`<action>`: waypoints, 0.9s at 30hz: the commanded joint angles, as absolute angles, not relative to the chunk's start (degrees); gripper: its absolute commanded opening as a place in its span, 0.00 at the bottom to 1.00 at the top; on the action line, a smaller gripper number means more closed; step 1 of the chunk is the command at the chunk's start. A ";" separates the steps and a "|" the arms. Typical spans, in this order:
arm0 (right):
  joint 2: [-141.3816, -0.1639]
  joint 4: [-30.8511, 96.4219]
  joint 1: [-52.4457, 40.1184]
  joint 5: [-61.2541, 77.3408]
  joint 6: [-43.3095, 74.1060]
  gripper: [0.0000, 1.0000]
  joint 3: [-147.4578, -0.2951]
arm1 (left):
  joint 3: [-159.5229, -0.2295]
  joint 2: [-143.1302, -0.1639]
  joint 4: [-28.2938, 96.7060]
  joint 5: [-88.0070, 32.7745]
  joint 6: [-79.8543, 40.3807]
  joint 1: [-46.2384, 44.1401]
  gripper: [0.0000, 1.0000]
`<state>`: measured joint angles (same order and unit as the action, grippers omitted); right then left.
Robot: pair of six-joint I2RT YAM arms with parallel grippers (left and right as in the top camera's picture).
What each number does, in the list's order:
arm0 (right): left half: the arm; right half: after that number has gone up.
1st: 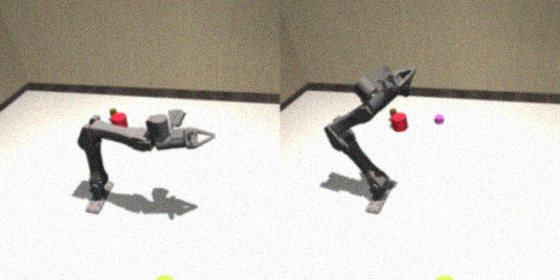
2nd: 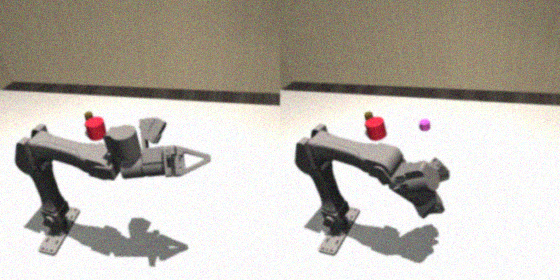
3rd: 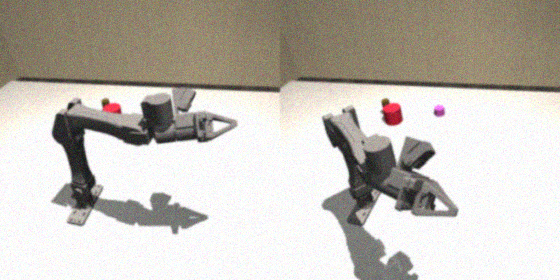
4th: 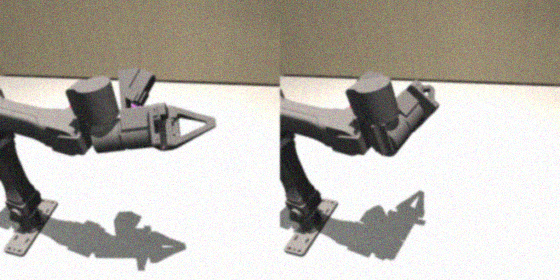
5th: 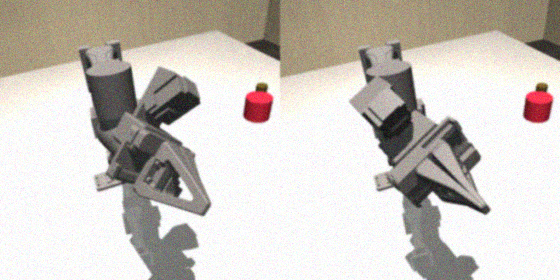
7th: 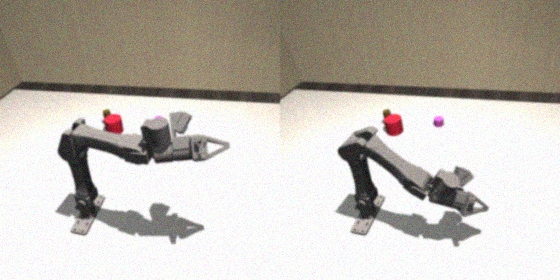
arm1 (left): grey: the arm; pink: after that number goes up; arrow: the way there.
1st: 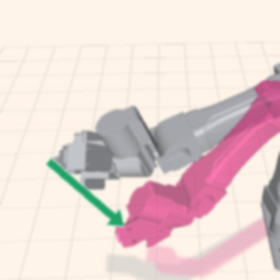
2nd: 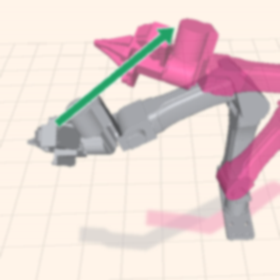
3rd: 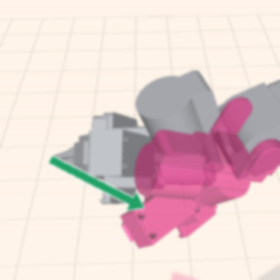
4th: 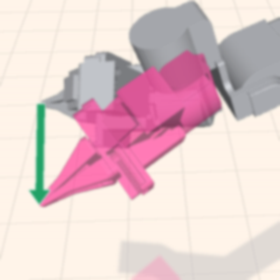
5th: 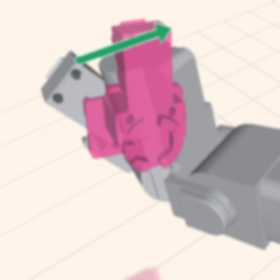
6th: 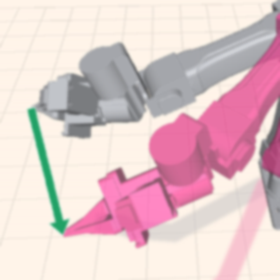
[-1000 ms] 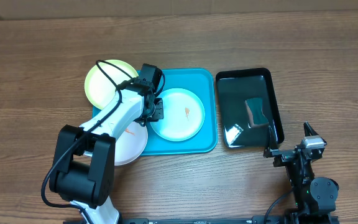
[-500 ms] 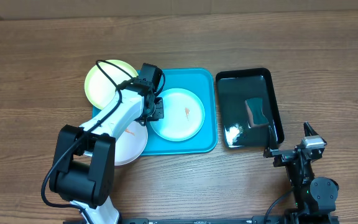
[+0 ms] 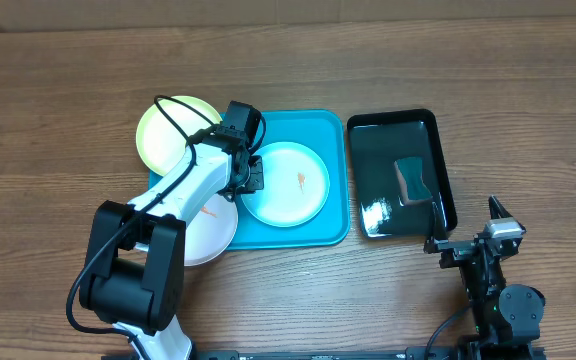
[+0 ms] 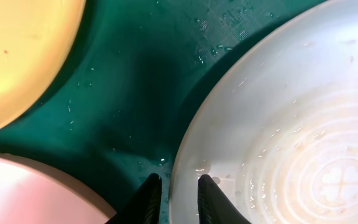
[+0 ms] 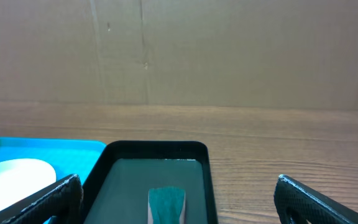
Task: Clean dirty plates on tray and stack at the side
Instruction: 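Grip the light-blue plate rim with the left gripper and hold it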
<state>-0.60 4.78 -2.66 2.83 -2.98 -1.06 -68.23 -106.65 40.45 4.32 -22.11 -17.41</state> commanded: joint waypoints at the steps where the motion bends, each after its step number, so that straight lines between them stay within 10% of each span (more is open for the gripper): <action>1: -0.30 4.51 -2.57 3.05 -2.55 1.00 -0.47 | -69.41 -107.57 40.25 4.23 -20.99 -17.65 0.23; 11: -0.30 4.51 -2.57 3.05 -2.55 1.00 -0.47 | -69.41 -107.57 40.27 4.14 -21.02 -17.65 0.04; 27: -0.30 4.03 -2.57 3.01 -3.14 1.00 -0.47 | -69.41 -107.57 39.24 2.90 -21.23 -17.54 0.04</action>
